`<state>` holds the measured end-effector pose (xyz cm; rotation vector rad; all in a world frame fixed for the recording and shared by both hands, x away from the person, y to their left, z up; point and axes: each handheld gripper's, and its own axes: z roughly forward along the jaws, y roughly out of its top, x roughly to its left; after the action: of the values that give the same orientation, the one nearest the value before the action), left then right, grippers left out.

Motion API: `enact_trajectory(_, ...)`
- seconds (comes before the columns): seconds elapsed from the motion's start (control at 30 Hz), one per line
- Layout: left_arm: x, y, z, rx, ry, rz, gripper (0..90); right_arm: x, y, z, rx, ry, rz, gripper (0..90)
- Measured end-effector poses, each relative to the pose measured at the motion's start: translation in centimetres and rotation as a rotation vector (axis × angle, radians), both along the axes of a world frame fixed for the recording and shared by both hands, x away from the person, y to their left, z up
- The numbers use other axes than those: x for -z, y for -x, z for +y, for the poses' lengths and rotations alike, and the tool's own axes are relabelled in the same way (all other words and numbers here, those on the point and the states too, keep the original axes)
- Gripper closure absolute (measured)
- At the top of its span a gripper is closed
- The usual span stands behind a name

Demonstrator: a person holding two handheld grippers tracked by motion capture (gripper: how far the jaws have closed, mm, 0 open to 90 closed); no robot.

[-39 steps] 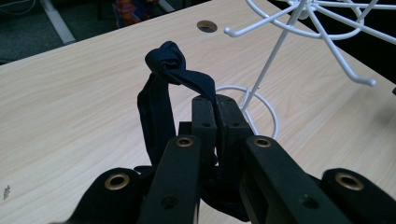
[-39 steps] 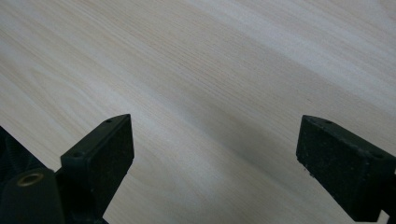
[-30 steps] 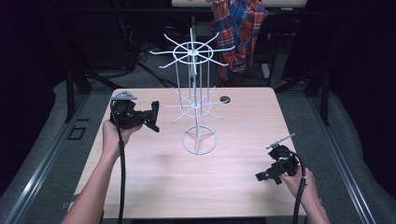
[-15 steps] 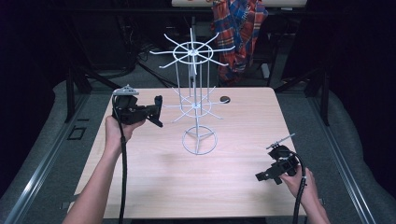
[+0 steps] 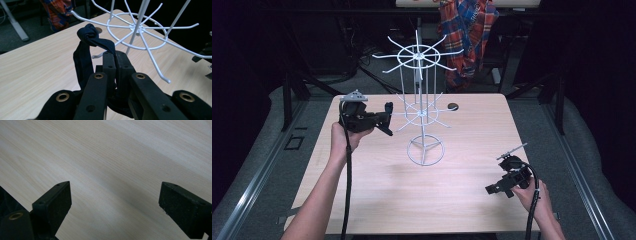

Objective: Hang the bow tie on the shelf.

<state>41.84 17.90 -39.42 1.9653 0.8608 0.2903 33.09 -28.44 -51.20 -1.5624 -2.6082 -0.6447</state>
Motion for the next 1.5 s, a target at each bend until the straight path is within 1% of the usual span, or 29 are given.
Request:
enact_trajectory(0.03, 0.1, -0.1, -0.1, 0.002, 0.001, -0.001, 87.5, 0.0, 0.0, 0.0, 0.0, 0.0, 0.0, 10.6)
enact_trajectory(0.07, 0.2, -0.2, -0.4, 0.008, -0.001, 0.003, 87.5, -0.1, -0.1, -0.1, -0.018, 0.022, 0.004, 10.7)
enact_trajectory(0.1, 0.2, -0.2, -0.4, 0.008, -0.001, 0.003, 87.5, 0.0, 0.0, 0.0, -0.005, 0.001, 0.001, 10.6)
enact_trajectory(0.17, 0.4, -0.4, -0.6, 0.015, -0.004, 0.005, 87.5, 0.0, 0.0, 0.0, -0.01, 0.004, 0.008, 10.7)
enact_trajectory(0.2, 0.4, -0.4, -0.7, 0.017, -0.007, 0.009, 87.4, -0.1, -0.2, -0.2, -0.033, 0.029, 0.016, 10.7)
enact_trajectory(0.23, 0.6, -0.5, -0.8, 0.018, -0.007, 0.011, 87.5, 0.0, -0.1, -0.1, -0.013, 0.013, 0.005, 10.7)
enact_trajectory(0.3, 0.8, -0.8, -0.9, 0.022, -0.005, 0.018, 87.5, -0.1, -0.2, -0.2, -0.037, 0.031, 0.022, 10.7)
enact_trajectory(0.47, 0.9, -0.8, -1.3, 0.031, -0.008, 0.014, 87.5, -0.1, -0.2, -0.1, -0.03, 0.023, 0.021, 10.7)
enact_trajectory(0.5, 1.0, -0.8, -1.4, 0.034, -0.009, 0.011, 87.5, 0.0, -0.2, -0.1, -0.027, 0.005, 0.022, 10.7)
enact_trajectory(0.53, 1.0, -0.8, -1.4, 0.034, -0.009, 0.011, 87.5, 0.0, -0.2, -0.1, -0.027, 0.005, 0.022, 10.7)
enact_trajectory(0.57, 1.1, -0.8, -1.5, 0.039, -0.01, 0.011, 87.5, 0.1, -0.2, 0.0, -0.008, -0.005, 0.012, 10.7)
enact_trajectory(0.6, 1.2, -0.9, -1.5, 0.042, -0.015, 0.009, 87.5, 0.0, -0.3, 0.0, -0.025, 0.017, 0.01, 10.7)
enact_trajectory(0.63, 1.3, -0.8, -1.6, 0.038, -0.012, 0.006, 87.5, 0.0, -0.3, 0.0, -0.029, 0.024, 0.013, 10.8)
enact_trajectory(0.7, 1.7, -0.8, -2.0, 0.027, -0.037, 0.0, 87.5, 0.0, -0.3, 0.0, -0.036, 0.014, 0.025, 10.7)
enact_trajectory(0.73, 1.7, -0.8, -2.0, 0.027, -0.037, 0.0, 87.5, 0.0, -0.3, 0.0, -0.036, 0.014, 0.025, 10.7)
enact_trajectory(0.77, 1.8, -0.7, -2.2, 0.028, -0.048, -0.005, 87.5, 0.0, -0.3, 0.0, -0.034, 0.011, 0.023, 10.7)
enact_trajectory(0.8, 2.0, -0.7, -2.4, 0.029, -0.05, -0.001, 87.5, 0.0, -0.3, 0.0, -0.03, 0.01, 0.021, 10.7)
enact_trajectory(0.83, 2.1, -0.7, -2.7, 0.036, -0.057, -0.004, 87.5, 0.0, -0.3, 0.0, -0.03, 0.023, 0.012, 10.7)
enact_trajectory(0.93, 2.7, -0.7, -3.1, 0.035, -0.066, -0.005, 87.6, -0.1, -0.3, 0.0, -0.034, 0.024, 0.013, 10.8)
enact_trajectory(0.97, 2.9, -0.7, -3.2, 0.034, -0.071, -0.003, 87.6, 0.0, -0.2, 0.0, -0.019, 0.022, 0.004, 10.7)
enact_trajectory(1.03, 3.2, -0.7, -3.3, 0.028, -0.072, -0.004, 87.6, -0.1, -0.2, 0.1, -0.019, 0.025, 0.002, 10.8)
enact_trajectory(1.07, 3.3, -0.7, -3.3, 0.026, -0.074, -0.003, 87.7, 0.0, -0.1, 0.2, -0.008, 0.009, 0.001, 10.8)
enact_trajectory(1.17, 3.5, -0.7, -3.4, 0.019, -0.08, -0.004, 87.7, 0.0, -0.1, 0.1, -0.009, 0.009, 0.001, 10.8)
enact_trajectory(1.2, 3.7, -0.8, -3.4, 0.014, -0.077, -0.01, 87.7, 0.0, -0.1, 0.1, -0.011, 0.019, 0.001, 10.8)
enact_trajectory(1.27, 3.8, -0.8, -3.3, 0.006, -0.078, -0.013, 87.8, 0.0, -0.2, 0.1, -0.015, 0.016, 0.004, 10.8)
enact_trajectory(1.3, 3.8, -0.9, -3.2, 0.009, -0.078, -0.009, 87.8, -0.1, -0.1, 0.1, -0.017, 0.026, 0.003, 10.8)
enact_trajectory(1.37, 4.0, -1.0, -3.2, 0.0, -0.068, -0.008, 87.8, 0.0, -0.1, 0.1, -0.01, 0.017, 0.001, 10.8)
enact_trajectory(1.5, 4.1, -1.1, -3.1, 0.005, -0.066, 0.005, 87.8, -0.1, -0.1, 0.2, -0.004, 0.011, 0.001, 10.8)
